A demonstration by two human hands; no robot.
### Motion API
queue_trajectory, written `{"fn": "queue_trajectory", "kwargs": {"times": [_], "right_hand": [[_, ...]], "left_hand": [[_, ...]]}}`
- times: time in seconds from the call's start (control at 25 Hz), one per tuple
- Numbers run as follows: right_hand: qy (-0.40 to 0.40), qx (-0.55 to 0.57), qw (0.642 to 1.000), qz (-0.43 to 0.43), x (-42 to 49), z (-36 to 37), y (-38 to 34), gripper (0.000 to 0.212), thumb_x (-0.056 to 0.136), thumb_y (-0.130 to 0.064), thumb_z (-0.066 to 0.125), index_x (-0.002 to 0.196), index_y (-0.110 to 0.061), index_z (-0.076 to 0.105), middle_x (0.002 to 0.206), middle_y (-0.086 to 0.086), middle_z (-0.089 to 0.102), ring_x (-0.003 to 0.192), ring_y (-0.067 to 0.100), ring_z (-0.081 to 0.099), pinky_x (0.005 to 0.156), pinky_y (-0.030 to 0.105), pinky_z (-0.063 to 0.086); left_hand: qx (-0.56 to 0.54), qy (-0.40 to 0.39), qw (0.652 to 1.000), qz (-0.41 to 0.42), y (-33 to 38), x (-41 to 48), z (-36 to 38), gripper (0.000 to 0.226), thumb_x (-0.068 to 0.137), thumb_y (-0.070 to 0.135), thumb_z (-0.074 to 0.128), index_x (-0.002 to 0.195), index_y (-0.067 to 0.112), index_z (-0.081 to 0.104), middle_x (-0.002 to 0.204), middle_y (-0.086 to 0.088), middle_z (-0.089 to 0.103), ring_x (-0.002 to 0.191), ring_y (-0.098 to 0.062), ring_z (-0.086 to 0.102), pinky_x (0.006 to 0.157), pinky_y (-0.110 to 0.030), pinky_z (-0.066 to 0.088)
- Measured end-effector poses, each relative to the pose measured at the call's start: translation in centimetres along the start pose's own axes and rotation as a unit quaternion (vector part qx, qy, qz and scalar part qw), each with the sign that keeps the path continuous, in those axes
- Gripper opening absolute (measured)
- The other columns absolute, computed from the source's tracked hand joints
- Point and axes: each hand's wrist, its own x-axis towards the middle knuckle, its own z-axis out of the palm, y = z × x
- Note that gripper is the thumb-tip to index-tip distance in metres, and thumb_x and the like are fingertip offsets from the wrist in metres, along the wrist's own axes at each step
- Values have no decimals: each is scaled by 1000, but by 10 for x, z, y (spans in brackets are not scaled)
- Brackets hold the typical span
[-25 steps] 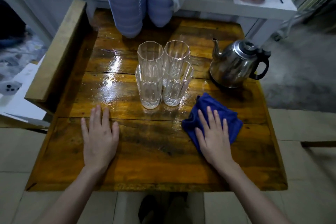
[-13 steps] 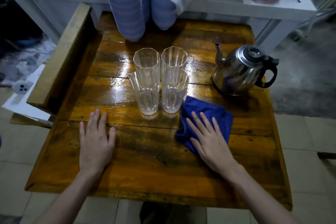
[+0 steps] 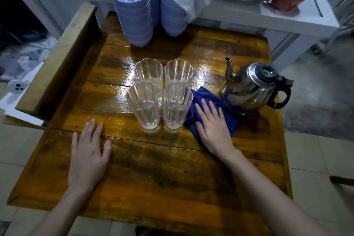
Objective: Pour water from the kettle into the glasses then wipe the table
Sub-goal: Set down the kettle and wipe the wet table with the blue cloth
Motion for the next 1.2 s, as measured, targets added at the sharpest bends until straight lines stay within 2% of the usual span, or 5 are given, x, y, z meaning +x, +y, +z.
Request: {"fn": "queue_trajectory", "kwargs": {"times": [0.28,0.44,0.68,1.0,1.2], "right_hand": [[-50,19,993,-102,60,-7,11,65,94,-35,30,155,-27,11,164,-3,7,150,13,-4,122,41,-5],[-42,15,991,-123,45,-6,10,63,93,-32,32,154,-25,16,163,-3,12,150,12,-3,121,40,-5],[2,13,999,-43,-17,-2,2,63,93,-32,32,154,-20,24,163,-3,13,151,14,2,122,43,3],[16,25,999,26,18,1,-3,62,96,-39,25,155,-22,19,164,-2,8,151,13,-2,122,40,0],[27,8,999,46,-15,5,-11,61,96,-38,23,155,-20,19,164,0,10,151,14,0,122,40,1]], "left_hand": [[2,-2,1000,-2,2,0,-1,64,95,48,25,147,12,32,158,-6,25,148,-16,12,121,-46,8],[4,-7,1000,-3,0,0,-1,64,95,49,24,148,13,32,158,-6,25,148,-15,13,121,-47,9],[2,-10,1000,-6,2,0,-3,65,94,50,23,147,13,32,158,-6,25,148,-16,13,121,-47,8],[-5,-2,1000,-4,4,0,-4,62,95,46,27,147,13,34,157,-7,27,148,-18,16,121,-46,8],[4,2,1000,2,2,-1,-3,61,96,45,27,147,12,33,157,-8,26,148,-19,16,121,-47,8]]}}
